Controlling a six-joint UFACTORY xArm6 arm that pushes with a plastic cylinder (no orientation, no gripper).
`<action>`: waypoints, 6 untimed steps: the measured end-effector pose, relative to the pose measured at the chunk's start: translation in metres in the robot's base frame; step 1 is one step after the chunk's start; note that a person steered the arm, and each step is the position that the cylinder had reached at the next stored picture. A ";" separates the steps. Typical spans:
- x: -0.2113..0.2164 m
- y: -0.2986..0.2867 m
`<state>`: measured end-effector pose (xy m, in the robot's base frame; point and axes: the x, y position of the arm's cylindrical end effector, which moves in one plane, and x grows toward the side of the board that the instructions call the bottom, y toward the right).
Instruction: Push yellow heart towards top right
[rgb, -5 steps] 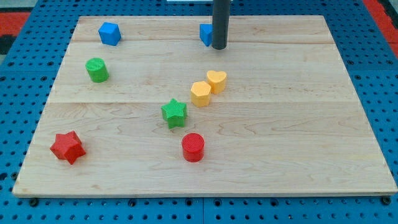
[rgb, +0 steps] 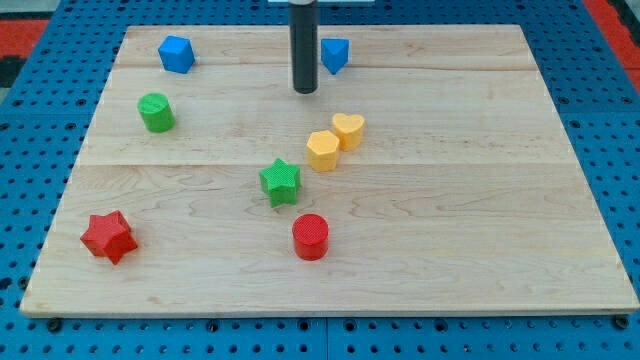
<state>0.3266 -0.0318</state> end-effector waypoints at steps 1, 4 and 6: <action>0.063 -0.006; 0.005 0.113; -0.024 0.147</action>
